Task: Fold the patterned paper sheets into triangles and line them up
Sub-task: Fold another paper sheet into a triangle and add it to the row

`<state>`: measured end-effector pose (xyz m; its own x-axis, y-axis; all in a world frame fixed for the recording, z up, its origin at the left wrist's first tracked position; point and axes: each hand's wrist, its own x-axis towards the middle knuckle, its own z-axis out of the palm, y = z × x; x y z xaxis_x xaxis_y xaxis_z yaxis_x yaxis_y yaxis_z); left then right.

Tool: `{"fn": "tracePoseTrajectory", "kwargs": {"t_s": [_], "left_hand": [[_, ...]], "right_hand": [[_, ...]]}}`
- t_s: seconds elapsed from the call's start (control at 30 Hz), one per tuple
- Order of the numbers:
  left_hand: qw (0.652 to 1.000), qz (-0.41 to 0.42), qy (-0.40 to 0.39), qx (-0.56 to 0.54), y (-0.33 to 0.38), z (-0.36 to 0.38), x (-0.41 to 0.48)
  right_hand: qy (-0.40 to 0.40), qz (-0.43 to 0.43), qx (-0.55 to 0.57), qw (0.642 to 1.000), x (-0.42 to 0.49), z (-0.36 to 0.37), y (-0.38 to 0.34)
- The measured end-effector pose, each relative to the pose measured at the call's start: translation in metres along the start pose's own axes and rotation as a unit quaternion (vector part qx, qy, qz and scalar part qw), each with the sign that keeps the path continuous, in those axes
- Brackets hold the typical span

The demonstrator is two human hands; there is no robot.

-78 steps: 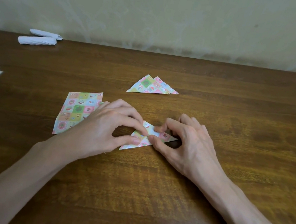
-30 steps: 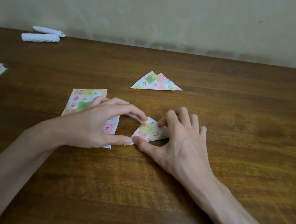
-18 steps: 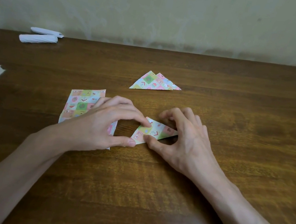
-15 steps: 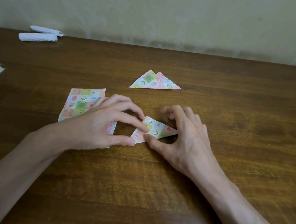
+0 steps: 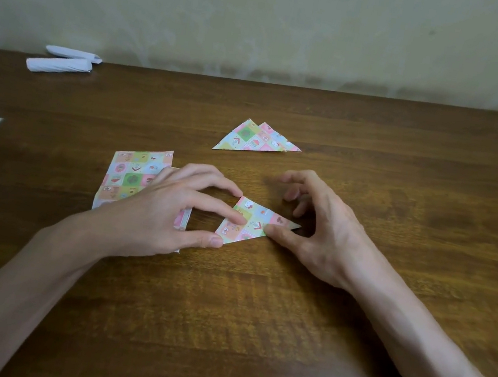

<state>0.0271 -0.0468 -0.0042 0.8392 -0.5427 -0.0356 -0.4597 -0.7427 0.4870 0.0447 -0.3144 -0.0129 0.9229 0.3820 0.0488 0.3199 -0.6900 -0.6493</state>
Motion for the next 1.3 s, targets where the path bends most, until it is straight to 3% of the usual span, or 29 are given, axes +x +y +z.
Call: {"fn": "tracePoseTrajectory", "kwargs": {"t_s": [0.33,0.67,0.77,0.9,1.0,1.3], "left_hand": [[1.0,-0.013,-0.017,0.001,0.002,-0.001,0.001],[1.0,-0.009,-0.019,0.008,0.001,-0.001,0.001],[1.0,-0.009,-0.017,0.009,0.001,-0.001,0.001],[1.0,-0.004,-0.01,0.021,0.001,0.0,0.001],[1.0,-0.006,-0.012,0.028,0.0,0.001,0.0],[0.99,0.02,0.108,0.092,0.016,0.021,0.003]], "right_hand": [[0.005,-0.02,0.03,0.999,0.002,-0.001,0.008],[-0.017,0.01,0.13,0.991,0.006,-0.012,0.015],[-0.016,0.022,0.103,0.994,0.008,-0.011,0.011],[-0.013,0.049,0.186,0.981,0.011,-0.014,0.014],[-0.002,0.056,0.168,0.984,0.013,-0.012,0.014],[0.003,0.028,0.135,0.99,0.009,-0.008,0.007]]}}
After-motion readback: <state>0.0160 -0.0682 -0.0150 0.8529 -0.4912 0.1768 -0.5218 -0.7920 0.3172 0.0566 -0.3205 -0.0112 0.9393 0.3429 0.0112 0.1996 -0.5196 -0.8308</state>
